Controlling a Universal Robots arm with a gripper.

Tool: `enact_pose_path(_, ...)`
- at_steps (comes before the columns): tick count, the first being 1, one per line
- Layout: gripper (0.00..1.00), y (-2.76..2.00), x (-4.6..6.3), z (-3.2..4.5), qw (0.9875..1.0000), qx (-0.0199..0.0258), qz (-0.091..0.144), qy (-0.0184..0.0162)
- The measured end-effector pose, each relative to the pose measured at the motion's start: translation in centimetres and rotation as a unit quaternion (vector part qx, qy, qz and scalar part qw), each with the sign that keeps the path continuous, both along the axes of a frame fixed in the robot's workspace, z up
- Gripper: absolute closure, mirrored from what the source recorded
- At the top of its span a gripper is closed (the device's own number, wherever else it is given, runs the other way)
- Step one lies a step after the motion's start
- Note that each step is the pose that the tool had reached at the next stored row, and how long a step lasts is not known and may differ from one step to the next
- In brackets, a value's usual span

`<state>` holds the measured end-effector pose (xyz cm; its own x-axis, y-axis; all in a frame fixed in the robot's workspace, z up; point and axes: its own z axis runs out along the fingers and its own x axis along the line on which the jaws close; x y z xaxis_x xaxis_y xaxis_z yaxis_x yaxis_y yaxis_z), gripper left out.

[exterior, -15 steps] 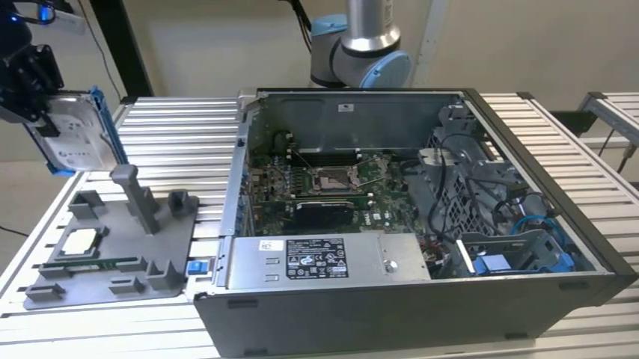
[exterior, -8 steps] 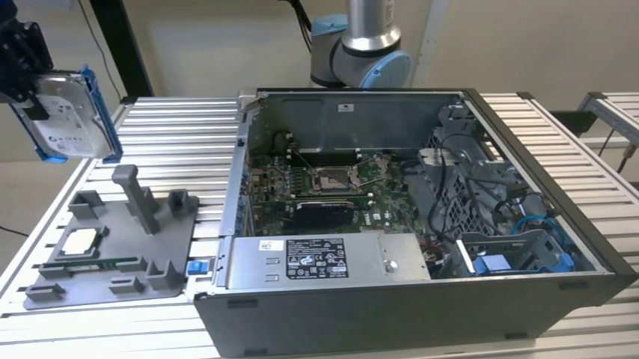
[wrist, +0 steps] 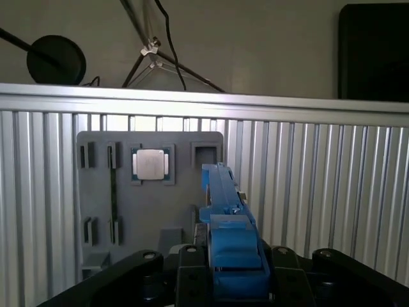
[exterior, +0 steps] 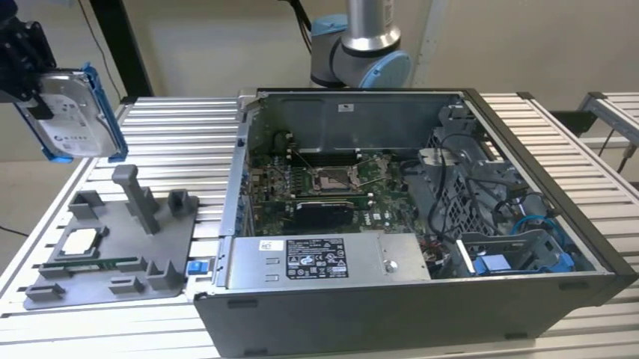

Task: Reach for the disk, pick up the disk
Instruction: 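Pick up the disk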

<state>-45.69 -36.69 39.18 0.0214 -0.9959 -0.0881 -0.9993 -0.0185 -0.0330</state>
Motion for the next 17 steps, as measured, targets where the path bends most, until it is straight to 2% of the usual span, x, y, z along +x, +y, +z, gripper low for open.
enact_pose_path(2, 1.00, 0.00, 0.0, 0.26, 1.0000, 0.0000, 0.000, -0.0029)
enact_pose_path(4, 1.00, 0.00, 0.0, 0.72, 1.0000, 0.0000, 0.000, -0.0040)
enact_pose_path(12, 1.00, 0.01, 0.0, 3.05, 1.0000, 0.0000, 0.000, -0.0044)
enact_pose_path(17, 1.00, 0.01, 0.0, 4.18, 1.0000, 0.0000, 0.000, -0.0044)
